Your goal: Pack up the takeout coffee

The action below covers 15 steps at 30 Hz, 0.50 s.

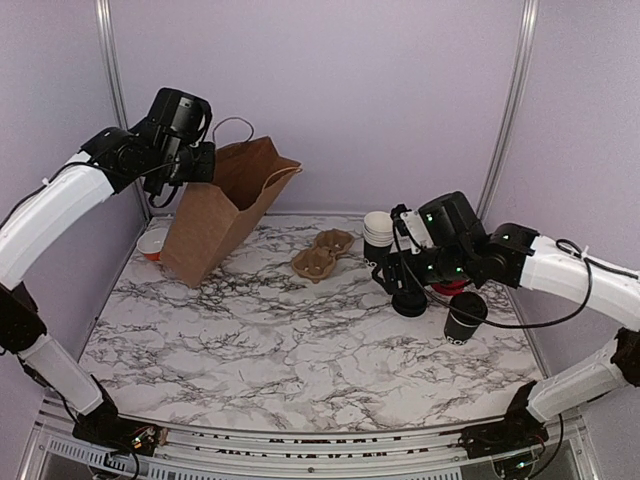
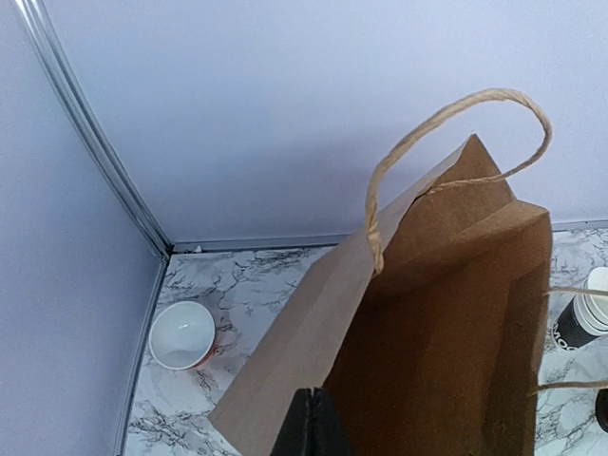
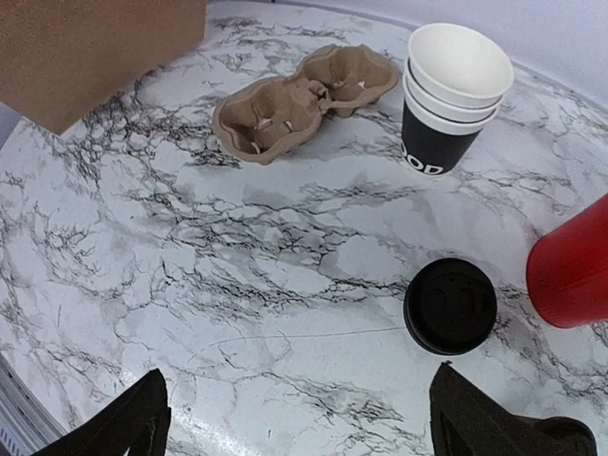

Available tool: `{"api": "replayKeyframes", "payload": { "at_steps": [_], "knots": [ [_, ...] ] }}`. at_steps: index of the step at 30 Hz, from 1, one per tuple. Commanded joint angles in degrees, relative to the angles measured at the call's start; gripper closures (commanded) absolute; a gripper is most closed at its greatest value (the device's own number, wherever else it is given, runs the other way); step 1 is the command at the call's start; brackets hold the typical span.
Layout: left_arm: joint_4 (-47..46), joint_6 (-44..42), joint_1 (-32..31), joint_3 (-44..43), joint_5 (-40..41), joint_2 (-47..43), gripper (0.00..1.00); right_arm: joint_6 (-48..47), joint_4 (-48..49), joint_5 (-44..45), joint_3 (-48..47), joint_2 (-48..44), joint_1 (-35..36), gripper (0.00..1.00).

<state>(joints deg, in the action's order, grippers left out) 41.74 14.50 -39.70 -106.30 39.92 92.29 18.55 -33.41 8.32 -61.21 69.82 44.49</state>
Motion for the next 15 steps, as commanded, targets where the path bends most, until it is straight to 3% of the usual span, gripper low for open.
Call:
{"api": "replayKeyframes", "payload": {
  "at_steps": [1,9,15],
  "knots": [
    [-1.7,5.7,3.0,7.0,-7.3,-8.8,1.00,-4.0,5.7,2.6,-7.8,10.1,3.1,0.12],
    [-3.1,8.8,4.5,17.8,-14.9,-19.3,1.00,-14.1,13.0,-1.1,-20.5,30.8,6.1,0.28],
    [-3.3,9.3,4.6,22.9,-16.4,-26.2,1.00,-19.9,11.1,0.0,-32.7,46.0,6.1,0.30]
  ]
}}
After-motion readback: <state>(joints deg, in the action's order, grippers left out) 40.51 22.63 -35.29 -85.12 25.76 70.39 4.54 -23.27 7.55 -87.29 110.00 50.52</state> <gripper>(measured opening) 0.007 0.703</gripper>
